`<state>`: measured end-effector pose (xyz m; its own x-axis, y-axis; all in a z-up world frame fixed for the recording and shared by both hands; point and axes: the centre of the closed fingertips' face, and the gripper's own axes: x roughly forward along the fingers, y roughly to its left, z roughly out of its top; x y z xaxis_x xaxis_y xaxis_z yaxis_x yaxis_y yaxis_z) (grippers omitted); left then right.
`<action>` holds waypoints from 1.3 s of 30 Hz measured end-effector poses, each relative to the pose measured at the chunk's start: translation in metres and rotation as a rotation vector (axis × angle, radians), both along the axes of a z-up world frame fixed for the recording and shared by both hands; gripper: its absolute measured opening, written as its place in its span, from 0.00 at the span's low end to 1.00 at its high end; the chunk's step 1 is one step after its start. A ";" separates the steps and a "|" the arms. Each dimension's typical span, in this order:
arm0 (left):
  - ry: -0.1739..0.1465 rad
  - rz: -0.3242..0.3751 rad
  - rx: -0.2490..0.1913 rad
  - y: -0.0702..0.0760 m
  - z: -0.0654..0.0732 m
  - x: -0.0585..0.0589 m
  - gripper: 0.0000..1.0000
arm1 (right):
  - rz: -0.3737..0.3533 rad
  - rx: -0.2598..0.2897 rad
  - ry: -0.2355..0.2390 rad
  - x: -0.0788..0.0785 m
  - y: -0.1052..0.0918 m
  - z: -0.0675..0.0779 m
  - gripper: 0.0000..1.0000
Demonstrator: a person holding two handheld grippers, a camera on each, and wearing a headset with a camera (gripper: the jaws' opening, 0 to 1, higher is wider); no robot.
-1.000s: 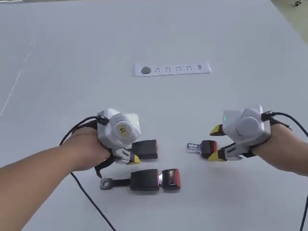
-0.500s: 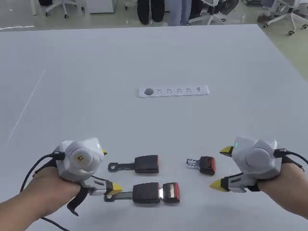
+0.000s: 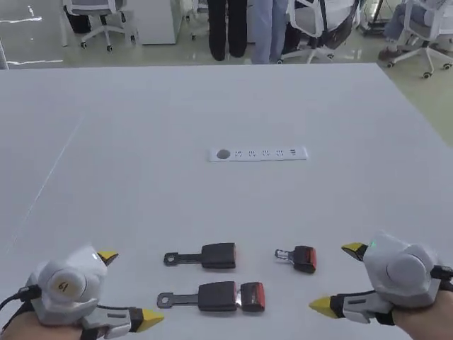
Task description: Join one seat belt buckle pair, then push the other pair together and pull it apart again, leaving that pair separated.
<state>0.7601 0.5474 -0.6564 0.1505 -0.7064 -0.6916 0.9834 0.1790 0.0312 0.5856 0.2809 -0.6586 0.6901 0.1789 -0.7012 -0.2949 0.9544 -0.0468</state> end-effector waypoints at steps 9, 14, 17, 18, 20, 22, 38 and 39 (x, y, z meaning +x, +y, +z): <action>0.088 0.093 -0.112 0.012 0.009 -0.011 1.00 | -0.083 0.087 -0.029 -0.013 0.009 0.002 0.93; 0.084 0.103 -0.117 0.023 0.011 -0.014 1.00 | -0.106 0.109 -0.068 -0.015 0.014 0.016 0.99; 0.087 0.114 -0.119 0.029 0.011 -0.016 1.00 | -0.109 0.111 -0.076 -0.016 0.016 0.018 0.99; 0.085 0.114 -0.122 0.029 0.011 -0.017 1.00 | -0.110 0.110 -0.076 -0.016 0.016 0.018 0.99; 0.085 0.117 -0.125 0.030 0.011 -0.019 1.00 | -0.113 0.114 -0.073 -0.016 0.018 0.017 0.99; 0.084 0.118 -0.127 0.032 0.011 -0.020 1.00 | -0.121 0.117 -0.075 -0.016 0.019 0.018 0.99; 0.084 0.107 -0.140 0.029 0.014 -0.025 1.00 | -0.149 0.112 -0.073 -0.026 0.018 0.017 0.99; 0.083 0.105 -0.140 0.029 0.013 -0.025 1.00 | -0.150 0.110 -0.072 -0.027 0.018 0.016 0.99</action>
<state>0.7354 0.5760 -0.6432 0.1752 -0.7803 -0.6004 0.9572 0.2778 -0.0817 0.5591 0.2985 -0.6425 0.7624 0.1427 -0.6312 -0.1483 0.9880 0.0442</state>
